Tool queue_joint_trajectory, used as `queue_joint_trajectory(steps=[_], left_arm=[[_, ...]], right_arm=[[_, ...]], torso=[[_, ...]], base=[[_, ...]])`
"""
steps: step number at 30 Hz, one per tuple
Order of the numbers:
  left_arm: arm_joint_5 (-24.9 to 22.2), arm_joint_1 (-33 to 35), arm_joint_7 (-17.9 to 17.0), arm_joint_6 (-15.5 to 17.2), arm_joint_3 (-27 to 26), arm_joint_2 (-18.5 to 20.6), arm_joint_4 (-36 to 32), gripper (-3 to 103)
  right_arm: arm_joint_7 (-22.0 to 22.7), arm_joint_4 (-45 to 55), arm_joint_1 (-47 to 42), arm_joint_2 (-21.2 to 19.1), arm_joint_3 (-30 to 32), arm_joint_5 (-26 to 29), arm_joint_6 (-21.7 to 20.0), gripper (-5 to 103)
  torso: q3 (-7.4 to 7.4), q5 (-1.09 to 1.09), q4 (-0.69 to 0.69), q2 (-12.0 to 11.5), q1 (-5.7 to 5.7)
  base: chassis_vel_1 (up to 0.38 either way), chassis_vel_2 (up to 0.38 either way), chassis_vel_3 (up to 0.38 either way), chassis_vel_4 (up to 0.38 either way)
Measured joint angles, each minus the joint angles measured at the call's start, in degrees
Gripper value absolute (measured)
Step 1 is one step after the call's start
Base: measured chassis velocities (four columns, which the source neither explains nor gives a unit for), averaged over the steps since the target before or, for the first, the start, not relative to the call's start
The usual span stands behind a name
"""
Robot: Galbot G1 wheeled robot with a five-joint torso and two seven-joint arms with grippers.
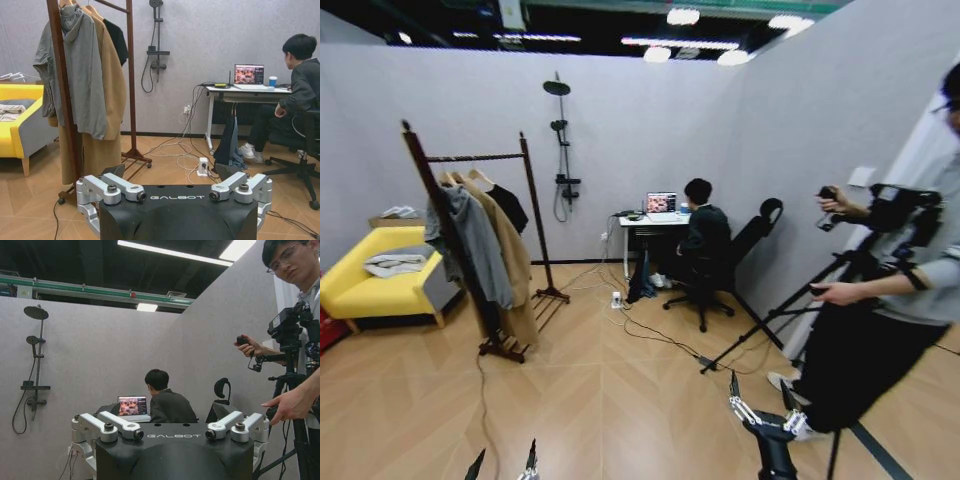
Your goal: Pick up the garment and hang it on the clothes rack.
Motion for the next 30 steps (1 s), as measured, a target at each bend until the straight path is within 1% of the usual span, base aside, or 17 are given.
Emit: queue_joint_trajectory(steps=[1, 2, 4, 5, 6, 8, 9, 11, 12, 14, 20, 26, 30], left_arm=[[0.00, 0.00, 0.00, 0.00, 0.00, 0.00, 0.00, 100], [0.00, 0.00, -0.01, 0.00, -0.01, 0.00, 0.00, 100], [0.00, 0.00, 0.00, 0.00, -0.02, 0.00, 0.00, 100], [0.00, 0.00, 0.00, 0.00, -0.02, 0.00, 0.00, 100], [0.00, 0.00, 0.00, 0.00, -0.02, 0.00, 0.00, 100], [0.00, 0.00, -0.01, 0.00, -0.02, 0.00, 0.00, 100], [0.00, 0.00, -0.01, 0.00, -0.02, 0.00, 0.00, 100], [0.00, 0.00, -0.01, 0.00, -0.02, 0.00, 0.00, 100], [0.00, 0.00, -0.01, 0.00, -0.02, 0.00, 0.00, 100], [0.00, 0.00, -0.01, 0.00, -0.02, 0.00, 0.00, 100], [0.00, 0.00, -0.02, 0.00, -0.02, 0.00, 0.00, 100], [0.00, 0.00, -0.02, 0.00, -0.02, 0.00, 0.00, 100], [0.00, 0.00, -0.03, 0.00, -0.02, 0.00, 0.00, 100]], right_arm=[[0.00, 0.00, 0.00, 0.00, 0.00, 0.00, 0.00, 100], [-0.35, 0.28, -0.01, -0.35, 0.09, 0.36, -0.60, 100], [-1.32, 0.92, -0.05, -1.14, 0.37, 1.20, -2.08, 100], [-1.75, 1.19, 0.03, -1.84, 0.61, 1.85, -3.01, 100], [-1.75, 1.19, 0.03, -1.84, 0.61, 1.85, -3.01, 100], [-2.19, 1.71, 0.70, -3.53, 1.42, 3.21, -5.15, 100], [-2.19, 1.71, 0.70, -3.53, 1.42, 3.21, -5.15, 100], [-3.04, 2.91, 1.24, -4.24, 2.22, 4.82, -7.40, 100], [-3.04, 2.91, 1.24, -4.24, 2.22, 4.82, -7.40, 100], [-3.68, 4.00, 1.69, -4.79, 2.60, 6.04, -9.47, 100], [-3.88, 4.86, 2.99, -5.26, 2.66, 7.44, -11.85, 100], [-4.46, 4.59, 4.05, -5.57, 2.25, 8.54, -12.37, 100], [-4.58, 4.96, 5.07, -5.85, 1.94, 9.31, -14.11, 100]], torso=[[0.00, 0.00, 0.00, 0.00, 0.00], [0.01, -0.05, 0.02, -0.02, 0.03], [0.02, -0.02, 0.03, -0.02, 0.06], [0.02, -0.02, 0.02, -0.03, 0.06], [0.02, -0.02, 0.02, -0.03, 0.06], [0.00, -0.03, 0.01, -0.02, 0.03], [0.00, -0.03, 0.01, -0.02, 0.03], [-0.01, -0.04, 0.00, 0.01, -0.01], [-0.01, -0.04, 0.00, 0.01, -0.01], [-0.01, -0.03, 0.00, 0.02, -0.02], [-0.01, -0.03, 0.01, 0.01, -0.02], [-0.01, -0.02, 0.01, 0.01, -0.02], [-0.01, -0.03, 0.01, 0.02, -0.02]], base=[[-0.049, 0.030, 0.069, -0.004], [-0.062, 0.030, 0.069, -0.007], [-0.051, 0.068, 0.103, -0.035], [-0.028, 0.058, 0.082, -0.034], [-0.028, 0.058, 0.082, -0.034], [0.000, 0.000, 0.000, 0.000], [0.000, 0.000, 0.000, 0.000], [0.026, -0.003, -0.056, 0.006], [0.036, -0.019, -0.056, 0.015], [0.000, 0.000, 0.000, 0.000], [0.000, 0.000, 0.000, 0.000], [0.000, 0.000, 0.000, 0.000], [0.000, 0.000, 0.000, 0.000]])
